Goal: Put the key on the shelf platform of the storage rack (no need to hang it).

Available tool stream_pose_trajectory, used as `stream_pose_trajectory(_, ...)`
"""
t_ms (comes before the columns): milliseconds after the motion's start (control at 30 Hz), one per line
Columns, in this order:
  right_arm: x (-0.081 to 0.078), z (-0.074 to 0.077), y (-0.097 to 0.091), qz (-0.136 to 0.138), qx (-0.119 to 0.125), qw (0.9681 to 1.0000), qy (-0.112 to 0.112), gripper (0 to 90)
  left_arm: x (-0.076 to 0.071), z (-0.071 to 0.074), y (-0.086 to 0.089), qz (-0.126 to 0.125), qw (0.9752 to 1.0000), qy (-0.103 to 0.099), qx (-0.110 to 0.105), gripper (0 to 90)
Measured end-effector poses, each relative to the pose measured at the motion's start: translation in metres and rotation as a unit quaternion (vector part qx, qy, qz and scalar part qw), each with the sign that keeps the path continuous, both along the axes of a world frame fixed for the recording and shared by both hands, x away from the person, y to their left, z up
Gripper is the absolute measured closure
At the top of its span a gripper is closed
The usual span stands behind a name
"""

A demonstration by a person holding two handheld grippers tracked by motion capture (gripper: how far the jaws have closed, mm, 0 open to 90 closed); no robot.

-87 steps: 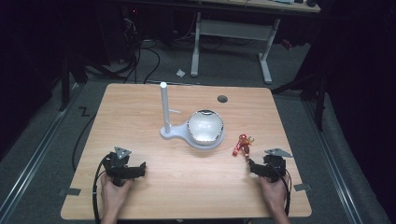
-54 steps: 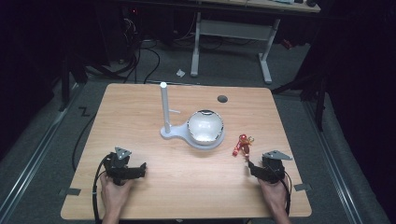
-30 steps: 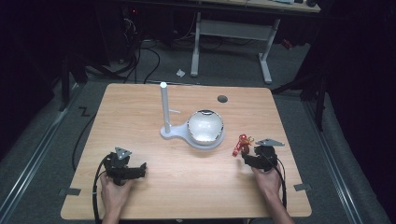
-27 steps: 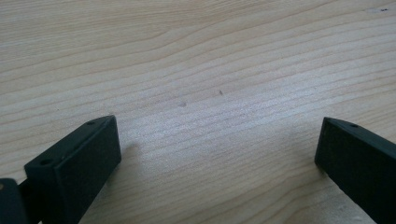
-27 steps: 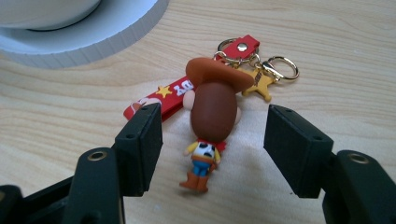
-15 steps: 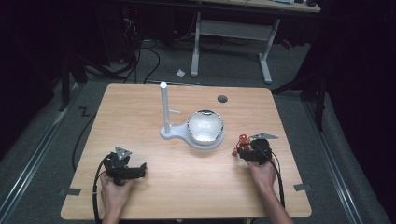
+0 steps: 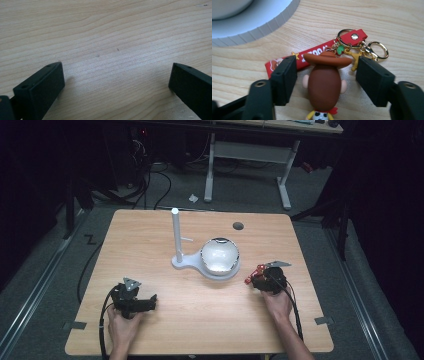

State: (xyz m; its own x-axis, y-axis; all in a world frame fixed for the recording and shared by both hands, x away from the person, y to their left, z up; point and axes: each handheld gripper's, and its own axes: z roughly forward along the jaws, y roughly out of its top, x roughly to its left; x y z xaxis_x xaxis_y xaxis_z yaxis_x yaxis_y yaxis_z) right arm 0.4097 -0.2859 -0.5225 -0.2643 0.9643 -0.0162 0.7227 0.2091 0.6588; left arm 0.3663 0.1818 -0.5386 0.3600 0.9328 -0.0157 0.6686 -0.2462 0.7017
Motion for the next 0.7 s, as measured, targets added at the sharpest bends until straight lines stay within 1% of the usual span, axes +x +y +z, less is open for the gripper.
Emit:
stream_pose_trajectory(133,-0.001,0.001,0.001,0.012,-0.004,0.9999,-0.004,49.3,0.0,0.0,0.0,0.0,1.0,0.0,0.0,0.6)
stream_pose_trajectory(433,-0.002,0.001,-0.005,0.033,0.002,0.9994,-0.003,50.7,0.0,0.0,0.0,0.0,1.0,0.0,0.0,0.6)
stream_pose_trajectory(600,-0.004,0.001,-0.009,0.04,0.015,0.9991,-0.003,51.0,0.0,0.0,0.0,0.0,1.0,0.0,0.0,0.6)
stream_pose_trajectory(700,-0.005,0.001,-0.01,0.046,0.019,0.9987,-0.007,51.1,0.0,0.0,0.0,0.0,1.0,0.0,0.0,0.6)
